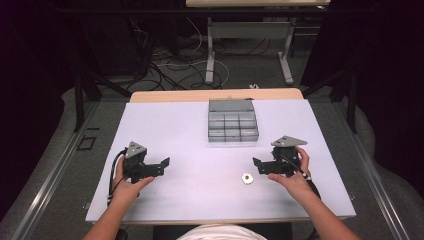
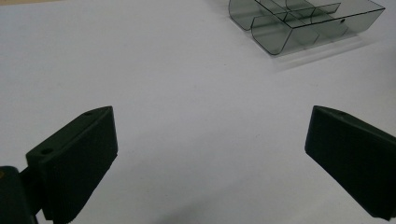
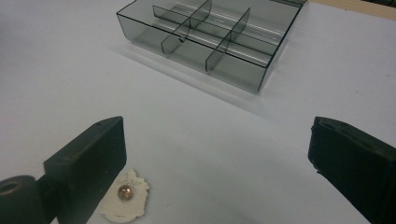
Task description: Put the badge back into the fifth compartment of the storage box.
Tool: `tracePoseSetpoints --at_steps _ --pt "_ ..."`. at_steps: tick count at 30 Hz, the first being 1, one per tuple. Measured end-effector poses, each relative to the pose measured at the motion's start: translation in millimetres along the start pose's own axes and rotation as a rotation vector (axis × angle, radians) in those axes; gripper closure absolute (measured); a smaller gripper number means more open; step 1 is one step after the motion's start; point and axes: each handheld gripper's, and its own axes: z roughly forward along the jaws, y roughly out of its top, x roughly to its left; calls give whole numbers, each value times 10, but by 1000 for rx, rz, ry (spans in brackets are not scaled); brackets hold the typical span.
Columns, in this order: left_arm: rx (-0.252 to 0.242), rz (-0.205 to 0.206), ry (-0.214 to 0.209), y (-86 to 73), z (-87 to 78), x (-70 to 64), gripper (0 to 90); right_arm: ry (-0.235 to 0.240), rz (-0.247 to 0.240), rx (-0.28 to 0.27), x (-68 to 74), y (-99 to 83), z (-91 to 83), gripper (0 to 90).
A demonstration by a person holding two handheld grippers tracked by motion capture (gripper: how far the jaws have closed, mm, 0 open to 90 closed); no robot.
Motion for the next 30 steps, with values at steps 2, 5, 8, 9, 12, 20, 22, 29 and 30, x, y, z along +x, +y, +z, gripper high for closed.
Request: tracePoseSetpoints --at_steps 2,5,8,9,12,20,22,29,30 --pt "0 -2 0 -1 1 -1 29 7 -4 7 56 21 32 44" --pt "-1 -1 0 0 0 -2 30 3 -16 11 91 34 49 50" --pt "-1 -5 -2 -1 1 -6 30 12 -29 16 168 52 88 60" --pt "-4 -2 -2 -1 4 -4 30 11 -31 20 186 56 95 63" --pt "-3 -5 0 -1 1 -6 30 23 -29 24 231 66 120 64" --pt "-1 -2 0 -2 1 -7 32 37 -47 40 327 34 180 81" --pt "-2 -1 0 -2 3 -6 33 43 -48 54 338 19 190 97" --pt "2 9 3 0 3 0 36 49 -41 62 360 -54 241 146" --pt "2 11 3 0 2 -1 36 54 -42 65 366 -67 248 147"
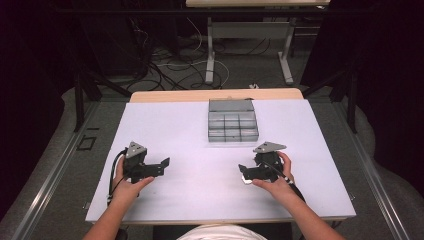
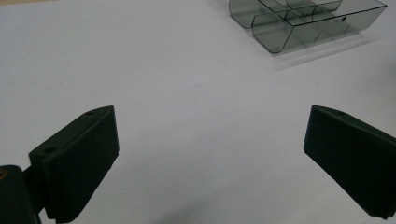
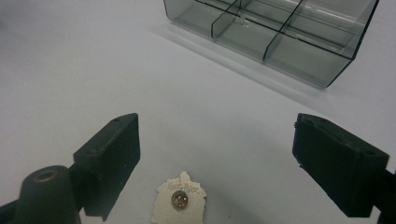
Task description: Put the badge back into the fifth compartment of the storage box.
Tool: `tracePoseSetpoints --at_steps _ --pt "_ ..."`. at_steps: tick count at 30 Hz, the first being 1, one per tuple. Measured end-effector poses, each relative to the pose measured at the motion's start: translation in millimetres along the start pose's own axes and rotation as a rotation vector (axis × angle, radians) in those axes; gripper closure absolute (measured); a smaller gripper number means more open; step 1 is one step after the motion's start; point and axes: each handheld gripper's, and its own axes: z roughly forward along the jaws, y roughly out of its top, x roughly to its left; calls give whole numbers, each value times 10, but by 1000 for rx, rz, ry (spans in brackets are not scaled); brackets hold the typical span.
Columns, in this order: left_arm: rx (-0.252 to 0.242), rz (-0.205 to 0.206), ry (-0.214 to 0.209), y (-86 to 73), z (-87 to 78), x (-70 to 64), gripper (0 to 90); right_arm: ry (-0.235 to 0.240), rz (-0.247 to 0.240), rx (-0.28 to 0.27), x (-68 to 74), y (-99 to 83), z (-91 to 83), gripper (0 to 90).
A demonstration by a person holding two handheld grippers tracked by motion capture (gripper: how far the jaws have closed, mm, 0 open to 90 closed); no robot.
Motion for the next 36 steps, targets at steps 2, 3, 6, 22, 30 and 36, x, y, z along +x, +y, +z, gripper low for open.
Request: tracePoseSetpoints --at_steps 2,3,6,22,30,36 --pt "-2 -7 -3 -1 1 -7 37 9 -17 9 26 -37 18 150" --pt "-2 -7 -3 -1 1 -7 37 12 -25 12 35 -48 21 153" --pt "0 -6 -4 -1 1 -8 39 13 -25 28 71 -65 16 174" --pt "1 -6 -5 0 5 -8 49 -9 -33 113 187 -122 48 292" --pt "1 -7 -5 0 5 -8 52 -14 -27 141 195 -165 104 329" --pt "6 -1 -3 2 -1 1 53 -20 -17 164 211 -198 147 368"
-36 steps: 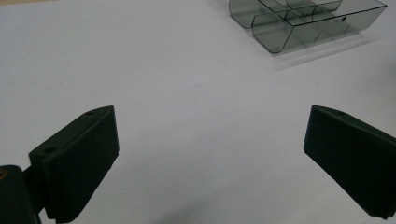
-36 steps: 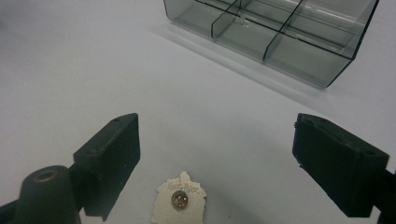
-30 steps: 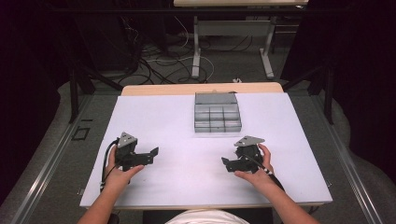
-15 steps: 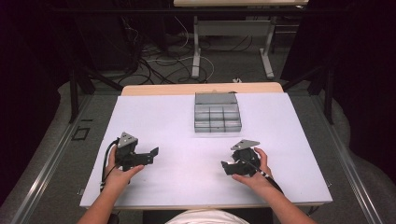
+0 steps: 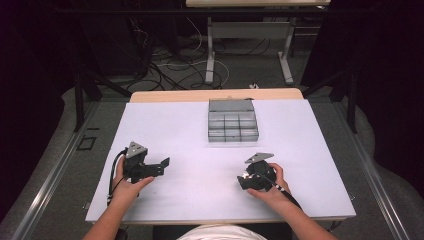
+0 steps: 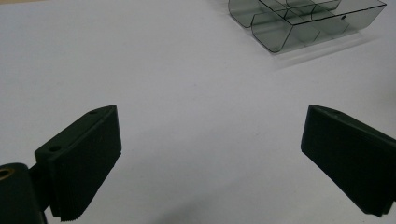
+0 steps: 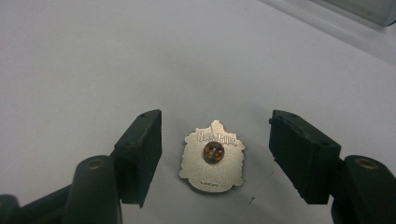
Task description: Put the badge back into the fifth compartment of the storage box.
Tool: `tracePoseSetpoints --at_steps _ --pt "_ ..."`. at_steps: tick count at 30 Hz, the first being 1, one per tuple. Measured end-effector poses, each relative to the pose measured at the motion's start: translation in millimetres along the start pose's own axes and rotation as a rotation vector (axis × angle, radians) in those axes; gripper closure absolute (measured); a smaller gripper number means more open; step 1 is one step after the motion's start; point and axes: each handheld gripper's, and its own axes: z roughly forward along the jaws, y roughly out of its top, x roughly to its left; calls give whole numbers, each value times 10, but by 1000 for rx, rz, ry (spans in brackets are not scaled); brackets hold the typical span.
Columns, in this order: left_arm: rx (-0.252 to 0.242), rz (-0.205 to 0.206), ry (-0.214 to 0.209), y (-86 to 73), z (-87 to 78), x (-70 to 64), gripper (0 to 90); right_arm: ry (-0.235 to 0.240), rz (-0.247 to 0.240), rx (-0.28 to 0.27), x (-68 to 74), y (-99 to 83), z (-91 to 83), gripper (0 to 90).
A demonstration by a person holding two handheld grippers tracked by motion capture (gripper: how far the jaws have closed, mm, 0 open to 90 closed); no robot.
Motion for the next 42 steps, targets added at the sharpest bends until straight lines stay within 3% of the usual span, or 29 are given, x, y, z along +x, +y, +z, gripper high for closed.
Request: tracePoseSetpoints --at_steps 4,10,22,24,25,28,42 --pt "-1 -6 -2 -3 4 0 53 -1 -12 17 -10 -9 3 396" --pt "-1 -7 -2 -2 4 -2 54 -1 14 53 -32 -21 2 429" --pt "0 1 1 0 5 2 55 10 16 54 -41 -33 15 475" --pt "1 1 2 -1 5 2 55 7 15 78 -33 -23 -1 486" --pt "0 0 1 -1 5 2 55 4 12 56 -31 -29 14 489" --pt "0 0 1 0 4 3 55 11 18 77 -30 -23 4 498" --pt "2 4 2 0 9 1 56 23 8 66 -32 -21 8 561"
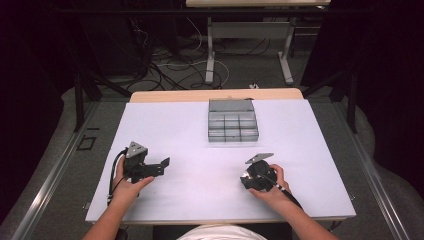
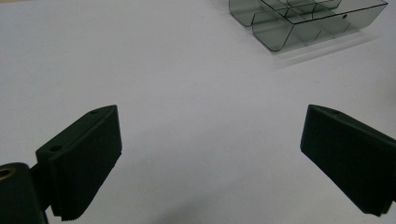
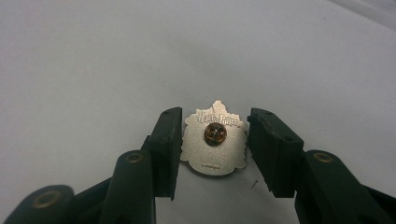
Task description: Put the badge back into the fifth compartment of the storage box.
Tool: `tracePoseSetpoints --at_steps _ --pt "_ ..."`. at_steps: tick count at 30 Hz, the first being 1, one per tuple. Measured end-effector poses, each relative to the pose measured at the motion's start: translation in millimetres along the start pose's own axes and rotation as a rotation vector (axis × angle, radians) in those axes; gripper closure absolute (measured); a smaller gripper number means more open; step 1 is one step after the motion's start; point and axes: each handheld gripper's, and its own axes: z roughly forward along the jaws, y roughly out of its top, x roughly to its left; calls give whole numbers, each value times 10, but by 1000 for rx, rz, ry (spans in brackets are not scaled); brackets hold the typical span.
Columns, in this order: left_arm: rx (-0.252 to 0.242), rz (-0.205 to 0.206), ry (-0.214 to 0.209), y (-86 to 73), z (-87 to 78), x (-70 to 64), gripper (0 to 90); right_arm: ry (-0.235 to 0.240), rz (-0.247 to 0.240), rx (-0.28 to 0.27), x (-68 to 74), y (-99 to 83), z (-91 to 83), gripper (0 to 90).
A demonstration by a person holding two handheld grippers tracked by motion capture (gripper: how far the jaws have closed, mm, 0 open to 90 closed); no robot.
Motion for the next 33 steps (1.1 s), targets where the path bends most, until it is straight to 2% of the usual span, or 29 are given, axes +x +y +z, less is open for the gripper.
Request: tracePoseSetpoints --at_steps 23,33 --pt "2 -1 0 -1 4 1 58 2 -7 2 1 7 -4 575" --pt "3 0 1 -1 5 4 58 12 12 4 6 12 -4 575"
